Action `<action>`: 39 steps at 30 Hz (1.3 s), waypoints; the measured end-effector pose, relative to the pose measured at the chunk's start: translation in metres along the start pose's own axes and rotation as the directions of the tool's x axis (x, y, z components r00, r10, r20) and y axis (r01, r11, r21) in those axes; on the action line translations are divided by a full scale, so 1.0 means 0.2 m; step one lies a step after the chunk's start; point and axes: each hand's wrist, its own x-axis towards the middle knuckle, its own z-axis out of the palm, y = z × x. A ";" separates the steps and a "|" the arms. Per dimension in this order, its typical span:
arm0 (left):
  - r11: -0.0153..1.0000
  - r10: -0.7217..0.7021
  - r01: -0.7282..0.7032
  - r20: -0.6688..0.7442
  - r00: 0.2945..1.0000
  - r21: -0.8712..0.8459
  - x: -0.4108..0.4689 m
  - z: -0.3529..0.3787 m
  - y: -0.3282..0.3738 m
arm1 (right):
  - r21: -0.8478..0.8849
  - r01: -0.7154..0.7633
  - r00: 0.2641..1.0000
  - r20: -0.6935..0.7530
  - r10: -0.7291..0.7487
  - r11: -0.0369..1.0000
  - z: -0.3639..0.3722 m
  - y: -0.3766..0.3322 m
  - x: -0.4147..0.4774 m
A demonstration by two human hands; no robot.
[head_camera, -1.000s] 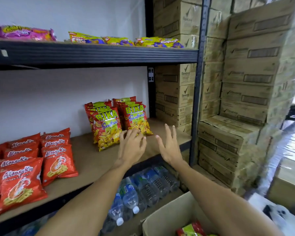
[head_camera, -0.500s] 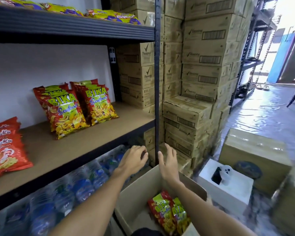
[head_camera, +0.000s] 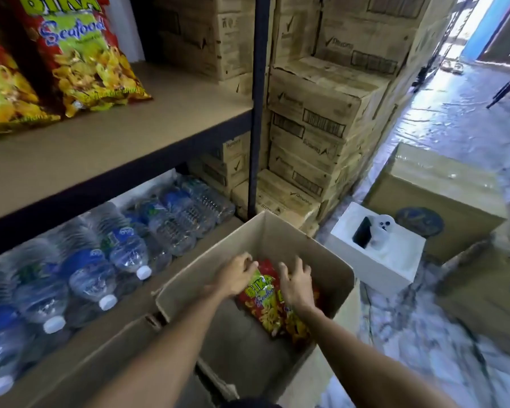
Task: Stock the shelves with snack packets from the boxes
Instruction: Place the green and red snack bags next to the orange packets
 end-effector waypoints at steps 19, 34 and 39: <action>0.067 -0.434 0.725 0.634 0.640 -0.686 0.26 0.82 -0.30 | -0.236 -0.440 0.898 -0.107 0.426 0.867 0.11 0.43 0.23; 0.234 -0.526 0.635 0.454 0.719 -0.736 0.22 0.67 -0.20 | -0.084 -0.573 0.818 -0.110 0.564 0.815 0.11 0.42 0.28; 0.404 -0.507 0.573 0.347 0.789 -0.713 0.16 0.53 -0.17 | 0.034 -0.512 0.852 -0.107 0.512 0.858 0.09 0.30 0.23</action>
